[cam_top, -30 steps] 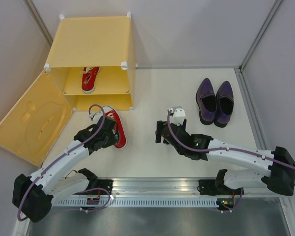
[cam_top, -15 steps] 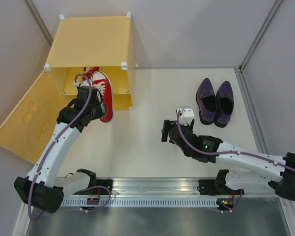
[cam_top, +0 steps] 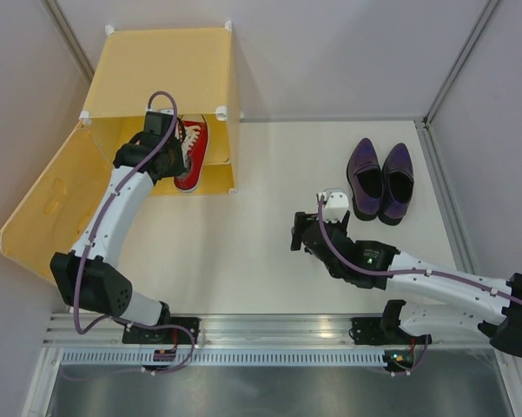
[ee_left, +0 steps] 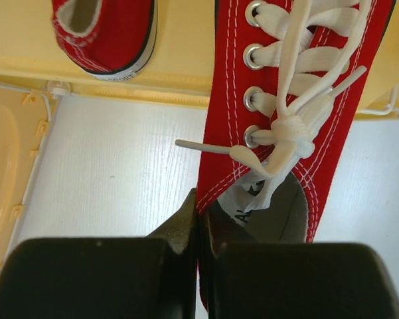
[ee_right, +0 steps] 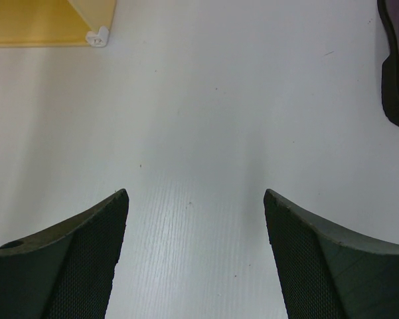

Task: Place and organize the shoes in the shoe cabinet

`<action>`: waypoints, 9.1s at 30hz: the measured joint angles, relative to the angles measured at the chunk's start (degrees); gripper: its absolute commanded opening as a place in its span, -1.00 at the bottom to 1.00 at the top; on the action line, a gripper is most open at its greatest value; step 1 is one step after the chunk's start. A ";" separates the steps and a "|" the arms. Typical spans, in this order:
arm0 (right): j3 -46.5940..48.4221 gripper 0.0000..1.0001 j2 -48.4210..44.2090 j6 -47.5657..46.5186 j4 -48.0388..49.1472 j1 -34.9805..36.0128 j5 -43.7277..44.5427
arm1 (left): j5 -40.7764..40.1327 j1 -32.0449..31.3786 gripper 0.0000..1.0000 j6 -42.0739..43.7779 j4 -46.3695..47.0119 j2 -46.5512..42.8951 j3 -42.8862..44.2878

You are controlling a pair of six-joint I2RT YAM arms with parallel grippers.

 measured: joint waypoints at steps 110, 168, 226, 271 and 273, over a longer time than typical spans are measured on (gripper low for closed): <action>-6.67 0.70 -5.68 3.06 -1.16 -0.37 -4.76 | 13.27 4.70 -0.95 4.35 45.88 -11.06 -30.73; -9.11 0.70 -7.37 2.69 -3.96 -1.51 -3.17 | -1.16 3.48 -0.73 -2.49 64.57 5.75 -26.12; -6.93 0.69 -7.08 0.24 -3.61 -1.88 -4.37 | -6.95 9.62 0.75 -9.31 18.86 -32.04 -28.52; 17.11 0.29 27.93 -14.88 -2.91 -55.12 -24.06 | 1.36 32.02 0.79 -7.67 8.50 -37.44 -28.02; 18.86 0.29 29.29 -16.57 -2.10 -55.10 -25.42 | 1.36 32.02 0.79 -7.67 9.90 -37.57 -29.42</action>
